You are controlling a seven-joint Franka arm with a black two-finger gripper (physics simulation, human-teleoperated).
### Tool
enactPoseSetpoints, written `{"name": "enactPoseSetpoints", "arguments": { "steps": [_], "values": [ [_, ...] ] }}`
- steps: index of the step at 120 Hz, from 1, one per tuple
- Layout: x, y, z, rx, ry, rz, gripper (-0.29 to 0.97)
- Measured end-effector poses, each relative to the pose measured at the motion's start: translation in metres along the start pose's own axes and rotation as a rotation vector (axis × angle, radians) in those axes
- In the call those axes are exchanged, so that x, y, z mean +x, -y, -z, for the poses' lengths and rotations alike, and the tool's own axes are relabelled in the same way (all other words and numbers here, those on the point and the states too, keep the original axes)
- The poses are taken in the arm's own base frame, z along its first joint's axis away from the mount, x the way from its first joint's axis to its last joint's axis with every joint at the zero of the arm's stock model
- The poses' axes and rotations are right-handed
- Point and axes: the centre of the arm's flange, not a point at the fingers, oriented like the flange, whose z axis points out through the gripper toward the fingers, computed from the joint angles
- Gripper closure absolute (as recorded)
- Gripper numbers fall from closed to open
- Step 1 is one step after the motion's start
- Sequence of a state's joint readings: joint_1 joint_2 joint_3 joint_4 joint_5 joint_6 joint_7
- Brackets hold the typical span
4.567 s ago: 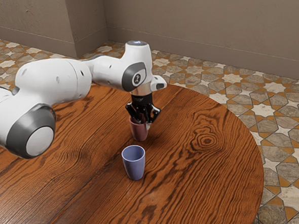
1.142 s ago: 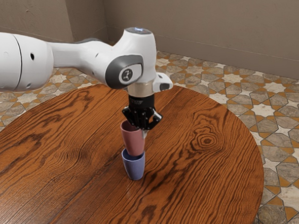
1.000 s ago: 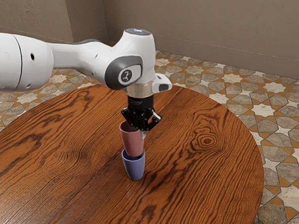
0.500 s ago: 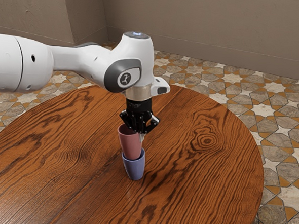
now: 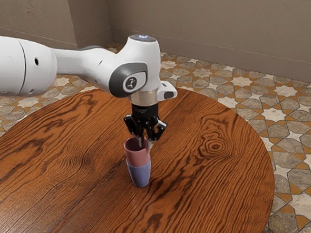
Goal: Place the left cup onto the right cup
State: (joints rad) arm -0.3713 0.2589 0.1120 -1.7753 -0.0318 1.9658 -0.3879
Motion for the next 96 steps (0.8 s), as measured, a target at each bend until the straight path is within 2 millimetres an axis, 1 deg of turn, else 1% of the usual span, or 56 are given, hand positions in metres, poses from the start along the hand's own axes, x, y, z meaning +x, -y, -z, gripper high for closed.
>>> {"name": "enactPoseSetpoints", "arguments": {
  "steps": [11,23,40,56,76,84,96],
  "values": [
    [0.0,0.0,0.0,-0.003,0.002,0.001,0.38],
    [0.0,0.0,0.0,-0.005,0.002,0.002,0.25],
    [0.0,0.0,0.0,-0.006,0.002,0.002,0.14],
    [0.0,0.001,0.011,-0.012,-0.015,0.003,0.09],
    [-0.007,0.001,0.051,-0.033,-0.067,-0.009,0.05],
    [-0.015,0.003,0.074,-0.045,-0.087,-0.015,0.05],
    [-0.022,0.006,0.119,-0.06,-0.118,-0.042,0.04]
  ]
}}
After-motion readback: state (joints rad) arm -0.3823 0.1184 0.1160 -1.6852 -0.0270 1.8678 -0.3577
